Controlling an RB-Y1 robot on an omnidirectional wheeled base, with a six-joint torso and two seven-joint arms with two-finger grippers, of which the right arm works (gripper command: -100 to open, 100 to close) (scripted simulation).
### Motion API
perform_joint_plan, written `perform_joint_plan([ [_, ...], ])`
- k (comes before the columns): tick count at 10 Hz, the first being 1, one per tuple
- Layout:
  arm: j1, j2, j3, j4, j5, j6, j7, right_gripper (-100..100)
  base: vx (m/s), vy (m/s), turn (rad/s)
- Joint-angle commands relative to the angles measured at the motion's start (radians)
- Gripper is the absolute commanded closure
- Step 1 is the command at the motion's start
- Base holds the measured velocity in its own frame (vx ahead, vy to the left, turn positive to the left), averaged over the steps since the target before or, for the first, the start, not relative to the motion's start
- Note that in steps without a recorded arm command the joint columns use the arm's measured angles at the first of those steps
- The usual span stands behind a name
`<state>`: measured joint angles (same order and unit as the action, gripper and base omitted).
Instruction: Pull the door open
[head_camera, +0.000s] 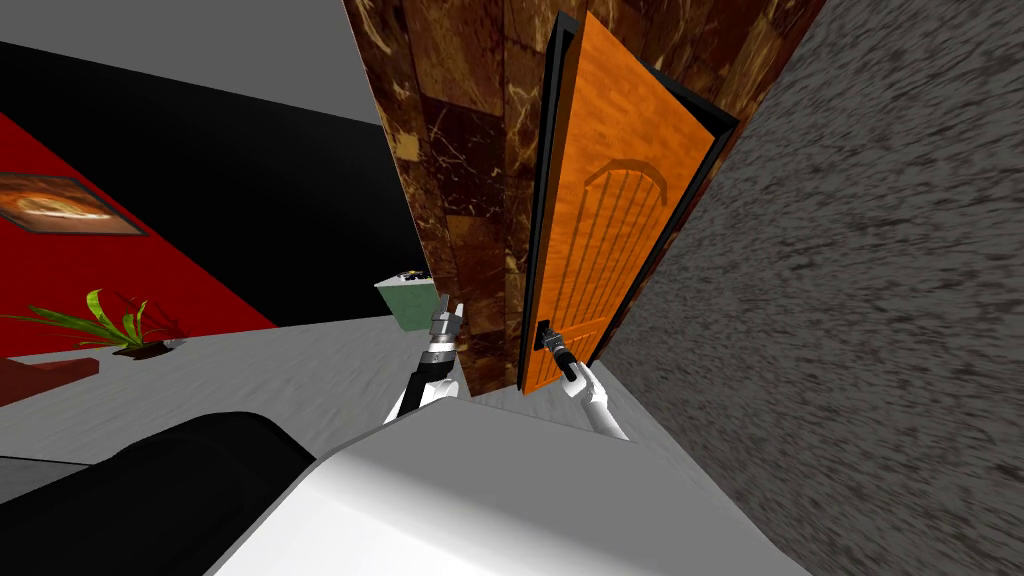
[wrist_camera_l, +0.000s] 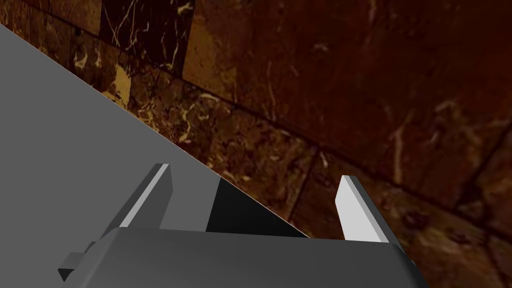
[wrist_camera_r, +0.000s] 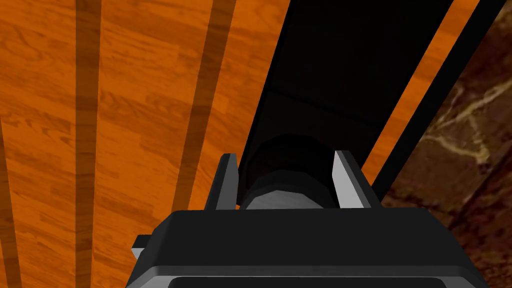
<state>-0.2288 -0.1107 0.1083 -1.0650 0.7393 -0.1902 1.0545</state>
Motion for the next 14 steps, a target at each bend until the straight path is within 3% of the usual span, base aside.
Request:
perform_joint_plan([
  [1,0.008,-0.004,-0.008,0.006,-0.050,0.050,-0.025,100,-0.035,0.016,0.010],
  [2,0.001,-0.002,-0.030,0.016,-0.079,0.075,-0.040,100,-0.052,0.018,0.026],
  [5,-0.007,0.000,-0.052,0.027,-0.166,0.123,-0.056,100,-0.038,0.011,-0.006],
  [6,-0.016,0.002,-0.076,0.039,-0.195,0.155,-0.073,100,-0.019,-0.016,-0.075],
  [7,-0.008,0.000,-0.047,0.026,-0.183,0.102,-0.070,-100,-0.069,-0.050,0.063],
  [14,0.004,-0.007,-0.015,0.019,-0.200,-0.022,-0.088,-100,-0.096,-0.078,0.062],
])
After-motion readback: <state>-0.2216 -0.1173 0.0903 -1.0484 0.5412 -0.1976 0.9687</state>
